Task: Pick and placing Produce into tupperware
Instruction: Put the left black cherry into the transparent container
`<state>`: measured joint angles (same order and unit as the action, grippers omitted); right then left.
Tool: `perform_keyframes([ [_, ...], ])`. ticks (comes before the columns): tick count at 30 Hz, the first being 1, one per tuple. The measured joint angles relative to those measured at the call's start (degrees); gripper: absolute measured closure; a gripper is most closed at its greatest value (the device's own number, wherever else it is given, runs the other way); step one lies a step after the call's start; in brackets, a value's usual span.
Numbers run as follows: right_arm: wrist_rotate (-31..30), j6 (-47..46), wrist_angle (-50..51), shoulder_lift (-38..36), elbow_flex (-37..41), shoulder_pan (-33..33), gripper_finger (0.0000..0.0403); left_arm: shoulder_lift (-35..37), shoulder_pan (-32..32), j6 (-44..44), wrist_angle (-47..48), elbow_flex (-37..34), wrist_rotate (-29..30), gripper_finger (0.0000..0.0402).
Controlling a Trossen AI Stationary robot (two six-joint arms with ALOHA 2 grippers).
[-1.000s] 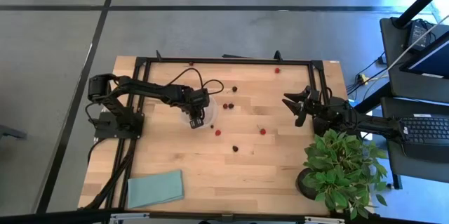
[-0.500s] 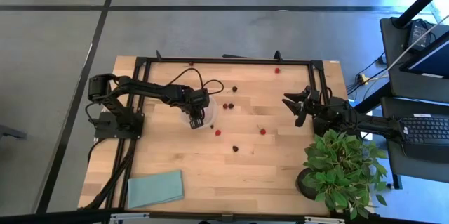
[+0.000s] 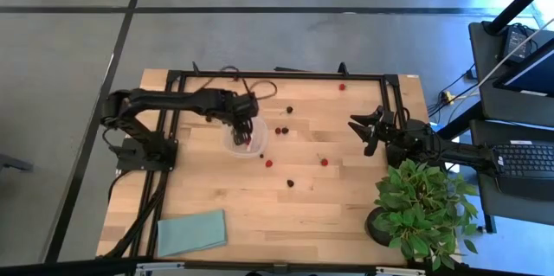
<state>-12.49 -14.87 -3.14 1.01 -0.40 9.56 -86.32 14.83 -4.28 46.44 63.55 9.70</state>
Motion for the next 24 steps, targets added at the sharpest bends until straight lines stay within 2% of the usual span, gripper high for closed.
perform_keyframes([
  [7,0.0,0.0,0.0,0.0,0.0,0.0,0.0253,7.8,5.5,3.3,8.2,0.0,0.1,0.0199],
  [14,0.0,0.2,0.0,0.0,0.0,0.0,0.0253,11.2,11.4,7.6,13.5,-0.7,0.1,0.0199],
  [20,0.0,0.3,0.0,0.0,0.0,0.0,0.0253,11.5,15.4,12.1,11.9,-8.0,-1.9,0.0199],
  [24,0.0,0.4,0.0,0.0,0.0,0.0,0.0253,11.5,18.0,12.4,7.0,-15.1,-2.1,0.0199],
])
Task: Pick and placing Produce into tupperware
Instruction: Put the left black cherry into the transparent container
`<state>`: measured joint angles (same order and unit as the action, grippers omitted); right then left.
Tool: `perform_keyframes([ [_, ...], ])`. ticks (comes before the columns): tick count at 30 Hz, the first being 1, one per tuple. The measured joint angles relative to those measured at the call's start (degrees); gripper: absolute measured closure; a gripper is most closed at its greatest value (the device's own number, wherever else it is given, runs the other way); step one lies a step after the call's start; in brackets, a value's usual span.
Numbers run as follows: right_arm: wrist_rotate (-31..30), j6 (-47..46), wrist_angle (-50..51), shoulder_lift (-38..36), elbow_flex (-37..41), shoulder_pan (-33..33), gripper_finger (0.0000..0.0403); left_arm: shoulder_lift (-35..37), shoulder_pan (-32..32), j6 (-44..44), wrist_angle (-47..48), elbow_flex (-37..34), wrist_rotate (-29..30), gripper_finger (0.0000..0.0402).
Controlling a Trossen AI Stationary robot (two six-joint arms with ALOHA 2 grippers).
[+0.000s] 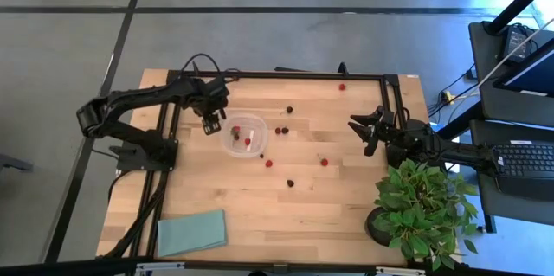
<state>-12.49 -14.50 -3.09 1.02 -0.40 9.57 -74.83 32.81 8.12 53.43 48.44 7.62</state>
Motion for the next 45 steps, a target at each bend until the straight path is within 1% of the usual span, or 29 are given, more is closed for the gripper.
perform_keyframes([
  [4,0.0,0.0,0.0,0.0,0.0,0.0,0.0253,0.0,2.9,0.7,-5.6,-5.5,-0.3,0.0199],
  [7,0.0,0.0,0.0,0.0,0.0,0.0,0.0253,0.0,5.3,2.7,-9.1,-8.2,-3.4,0.0199],
  [10,0.0,0.0,0.0,0.0,0.0,0.0,0.0253,0.0,7.2,3.0,-11.9,-9.8,-6.0,0.0199],
  [17,0.0,0.0,0.0,0.0,0.0,0.0,0.0253,0.0,10.6,3.1,-14.2,-11.5,-5.8,0.0199],
  [22,0.0,0.0,0.0,0.0,0.0,0.0,0.0253,0.0,11.2,3.1,-16.5,-13.9,-5.8,0.0199],
  [30,0.0,0.0,0.0,0.0,0.0,0.0,0.0253,0.0,11.2,1.6,-23.1,-17.0,-5.7,0.0199],
  [45,0.0,-0.2,0.0,0.0,0.0,0.0,0.0253,0.0,11.2,1.0,-23.3,-18.5,-5.6,0.0199],
])
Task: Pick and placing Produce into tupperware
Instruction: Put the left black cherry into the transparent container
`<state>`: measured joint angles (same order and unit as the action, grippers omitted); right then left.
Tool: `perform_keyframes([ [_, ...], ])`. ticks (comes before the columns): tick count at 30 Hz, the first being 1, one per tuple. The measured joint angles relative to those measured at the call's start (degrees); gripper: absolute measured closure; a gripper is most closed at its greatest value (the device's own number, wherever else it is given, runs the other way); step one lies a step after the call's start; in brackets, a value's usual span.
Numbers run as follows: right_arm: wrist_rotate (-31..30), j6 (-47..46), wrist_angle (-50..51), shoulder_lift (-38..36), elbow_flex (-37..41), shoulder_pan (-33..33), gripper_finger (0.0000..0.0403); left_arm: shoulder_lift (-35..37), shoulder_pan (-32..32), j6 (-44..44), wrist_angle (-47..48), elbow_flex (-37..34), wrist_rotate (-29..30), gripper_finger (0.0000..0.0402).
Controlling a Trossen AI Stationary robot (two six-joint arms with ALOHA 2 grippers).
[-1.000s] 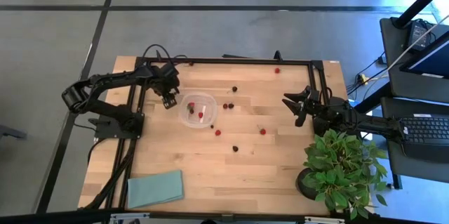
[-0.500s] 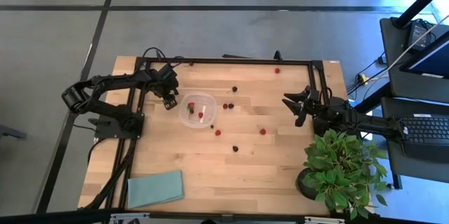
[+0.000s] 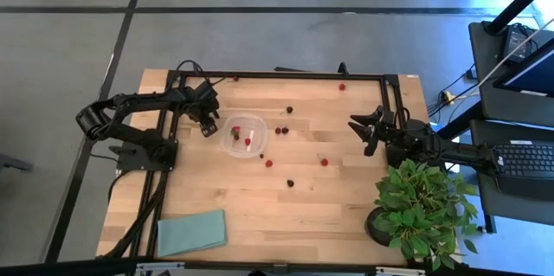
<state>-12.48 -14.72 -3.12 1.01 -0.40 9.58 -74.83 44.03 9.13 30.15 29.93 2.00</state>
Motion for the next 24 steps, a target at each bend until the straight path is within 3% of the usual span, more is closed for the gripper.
perform_keyframes([
  [15,0.0,0.2,0.0,0.0,0.0,0.0,0.0253,0.0,-0.1,0.0,-1.1,-0.1,0.0,0.0204],
  [24,0.0,0.2,0.0,0.0,0.0,0.0,0.0253,-0.1,-0.1,-0.2,-1.3,-0.1,0.5,0.0262],
])
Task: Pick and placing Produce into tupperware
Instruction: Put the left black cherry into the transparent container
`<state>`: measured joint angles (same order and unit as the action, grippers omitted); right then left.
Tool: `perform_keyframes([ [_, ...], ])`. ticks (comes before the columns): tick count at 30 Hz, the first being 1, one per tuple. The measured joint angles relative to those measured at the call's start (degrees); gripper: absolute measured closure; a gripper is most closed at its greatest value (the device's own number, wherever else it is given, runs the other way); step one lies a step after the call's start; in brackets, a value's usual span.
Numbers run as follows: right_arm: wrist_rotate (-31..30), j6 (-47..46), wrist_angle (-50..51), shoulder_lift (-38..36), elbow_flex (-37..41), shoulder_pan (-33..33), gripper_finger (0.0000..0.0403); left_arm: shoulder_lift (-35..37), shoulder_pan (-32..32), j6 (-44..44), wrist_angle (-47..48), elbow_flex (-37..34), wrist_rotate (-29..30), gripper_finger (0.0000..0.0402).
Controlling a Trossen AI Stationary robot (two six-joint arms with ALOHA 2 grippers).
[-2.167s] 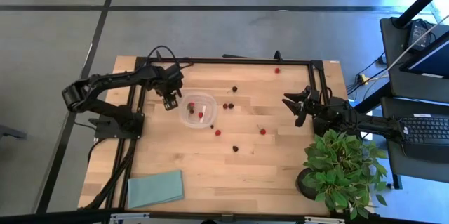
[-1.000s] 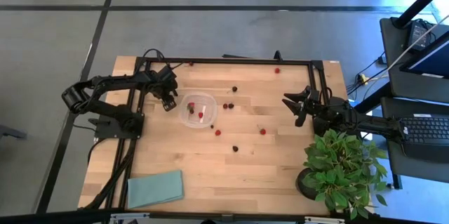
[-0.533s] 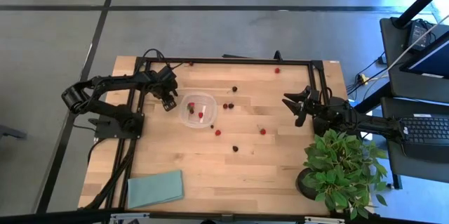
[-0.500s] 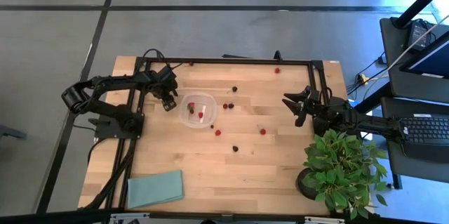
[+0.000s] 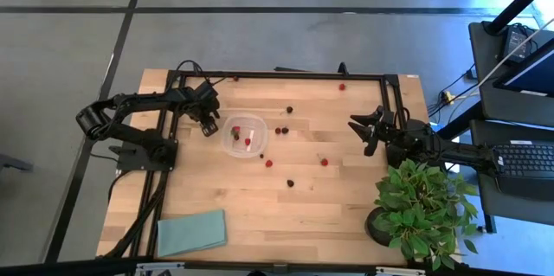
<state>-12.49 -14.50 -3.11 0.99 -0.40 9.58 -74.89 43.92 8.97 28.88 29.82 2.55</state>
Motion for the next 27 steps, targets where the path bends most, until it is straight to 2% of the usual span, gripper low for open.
perform_keyframes([
  [5,0.0,0.0,0.0,0.0,0.0,0.0,0.0253,0.0,0.0,0.0,0.2,0.0,0.1,0.0294],
  [13,0.0,0.0,0.0,0.0,0.0,0.0,0.0253,0.0,0.0,-3.3,0.4,0.0,0.1,0.0282],
  [20,0.0,0.0,0.0,0.0,0.0,0.0,0.0253,0.0,0.0,-4.1,0.6,0.1,0.0,0.0295],
  [27,0.0,0.0,0.0,0.0,0.0,0.0,0.0253,0.0,-1.0,-3.9,5.7,5.0,-0.7,0.0286],
])
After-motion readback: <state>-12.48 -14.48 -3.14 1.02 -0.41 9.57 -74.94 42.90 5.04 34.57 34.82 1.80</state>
